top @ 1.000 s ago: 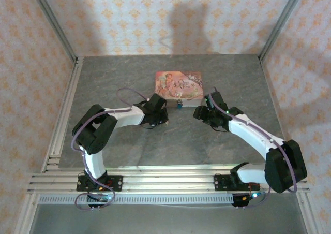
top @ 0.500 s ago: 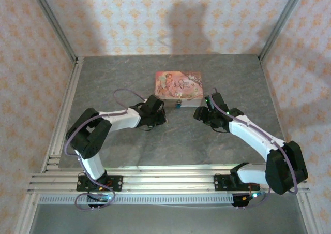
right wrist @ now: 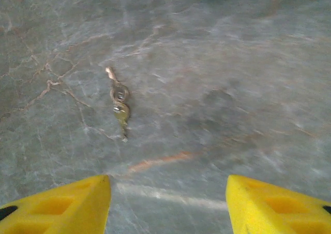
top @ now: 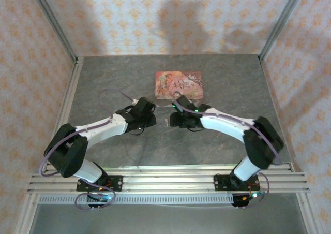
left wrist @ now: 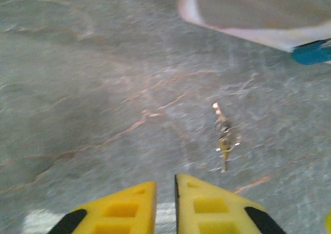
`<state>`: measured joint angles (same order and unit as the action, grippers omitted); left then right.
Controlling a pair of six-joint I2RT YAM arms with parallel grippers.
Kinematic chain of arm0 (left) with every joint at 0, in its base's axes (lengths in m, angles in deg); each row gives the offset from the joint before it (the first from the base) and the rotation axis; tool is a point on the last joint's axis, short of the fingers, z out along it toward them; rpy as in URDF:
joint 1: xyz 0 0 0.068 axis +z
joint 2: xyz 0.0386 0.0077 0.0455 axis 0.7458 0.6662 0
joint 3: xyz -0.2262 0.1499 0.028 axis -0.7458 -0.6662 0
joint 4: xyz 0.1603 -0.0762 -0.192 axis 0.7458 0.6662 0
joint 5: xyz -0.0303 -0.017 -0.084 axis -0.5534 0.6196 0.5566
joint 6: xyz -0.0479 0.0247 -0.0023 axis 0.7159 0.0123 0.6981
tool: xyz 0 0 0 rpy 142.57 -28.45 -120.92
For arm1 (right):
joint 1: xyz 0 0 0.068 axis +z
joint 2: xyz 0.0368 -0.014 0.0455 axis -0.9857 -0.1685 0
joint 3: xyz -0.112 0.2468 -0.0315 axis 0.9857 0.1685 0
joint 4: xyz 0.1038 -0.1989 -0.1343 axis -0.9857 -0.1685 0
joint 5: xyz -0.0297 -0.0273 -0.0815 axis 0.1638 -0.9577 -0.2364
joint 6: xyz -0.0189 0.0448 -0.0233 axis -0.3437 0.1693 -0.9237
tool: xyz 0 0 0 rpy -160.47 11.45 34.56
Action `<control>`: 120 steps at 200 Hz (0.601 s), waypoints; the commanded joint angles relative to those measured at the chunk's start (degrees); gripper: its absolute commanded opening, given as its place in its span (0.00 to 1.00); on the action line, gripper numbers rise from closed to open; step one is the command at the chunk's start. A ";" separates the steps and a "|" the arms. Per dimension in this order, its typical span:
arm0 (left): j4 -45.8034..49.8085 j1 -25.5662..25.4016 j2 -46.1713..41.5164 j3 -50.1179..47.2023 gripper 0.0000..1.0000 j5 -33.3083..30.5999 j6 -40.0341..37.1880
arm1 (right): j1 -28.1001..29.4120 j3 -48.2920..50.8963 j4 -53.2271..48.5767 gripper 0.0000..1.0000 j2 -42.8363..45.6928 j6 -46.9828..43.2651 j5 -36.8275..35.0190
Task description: Unlock the padlock with the key
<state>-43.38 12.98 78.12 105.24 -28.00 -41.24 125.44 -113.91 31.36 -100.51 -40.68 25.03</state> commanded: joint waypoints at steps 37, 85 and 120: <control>6.27 -0.01 -6.68 -4.64 0.26 -4.98 -1.77 | 2.65 -14.82 -9.61 0.55 -14.65 -6.15 -6.02; 6.89 0.09 -9.71 -6.37 0.26 -5.00 -2.77 | 2.66 -20.02 -12.75 0.44 -19.75 -7.66 -8.22; 6.72 0.09 -10.27 -7.41 0.26 -4.95 -2.87 | 2.66 -21.88 -13.11 0.42 -21.81 -7.50 -7.58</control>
<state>-38.25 12.98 69.14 99.21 -30.63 -42.90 127.89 -133.69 21.31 -120.90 -47.50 19.31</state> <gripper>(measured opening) 0.262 0.430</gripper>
